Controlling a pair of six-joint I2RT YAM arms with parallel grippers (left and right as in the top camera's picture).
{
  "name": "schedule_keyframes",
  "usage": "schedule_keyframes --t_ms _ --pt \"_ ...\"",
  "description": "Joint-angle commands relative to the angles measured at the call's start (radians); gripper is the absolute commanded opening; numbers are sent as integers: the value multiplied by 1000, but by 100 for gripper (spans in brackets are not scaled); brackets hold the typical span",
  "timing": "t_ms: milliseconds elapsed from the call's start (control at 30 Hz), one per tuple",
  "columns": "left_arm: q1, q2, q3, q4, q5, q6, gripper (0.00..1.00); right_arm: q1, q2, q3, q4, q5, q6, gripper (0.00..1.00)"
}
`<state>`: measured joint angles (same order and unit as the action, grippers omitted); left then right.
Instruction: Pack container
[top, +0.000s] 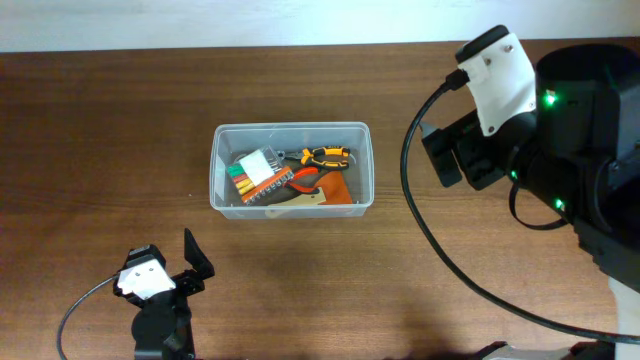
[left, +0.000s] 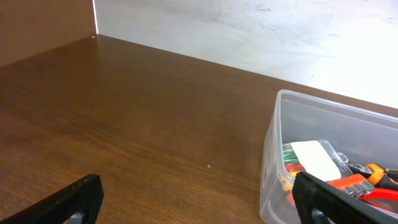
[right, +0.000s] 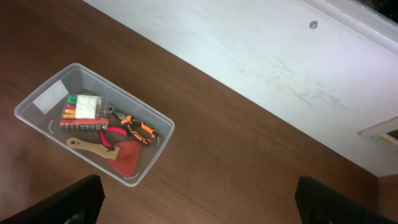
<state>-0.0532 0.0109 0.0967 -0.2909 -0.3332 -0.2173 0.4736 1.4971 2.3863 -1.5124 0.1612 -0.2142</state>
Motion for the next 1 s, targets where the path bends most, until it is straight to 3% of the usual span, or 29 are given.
schedule_keyframes --t_ms 0,167,267,367,567,800,967 --pt "-4 -3 -4 -1 -4 9 99 -3 9 8 0 20 10 99" --pt "-4 -3 -4 -1 -4 9 99 -45 -34 -5 -23 82 10 99" --pt "-4 -3 -4 -1 -4 9 99 -154 -176 -123 66 -1 14 99" --pt "-4 -3 -4 -1 -4 9 99 -278 -349 -345 198 -116 14 99" --pt "-4 -3 -4 -1 -4 9 99 -447 -759 -980 543 -229 14 99" --pt "-4 -3 -4 -1 -4 9 99 -467 -1167 -1662 734 -348 16 99" --pt "-4 -3 -4 -1 -4 9 99 -468 -1386 -2041 814 -353 159 99"
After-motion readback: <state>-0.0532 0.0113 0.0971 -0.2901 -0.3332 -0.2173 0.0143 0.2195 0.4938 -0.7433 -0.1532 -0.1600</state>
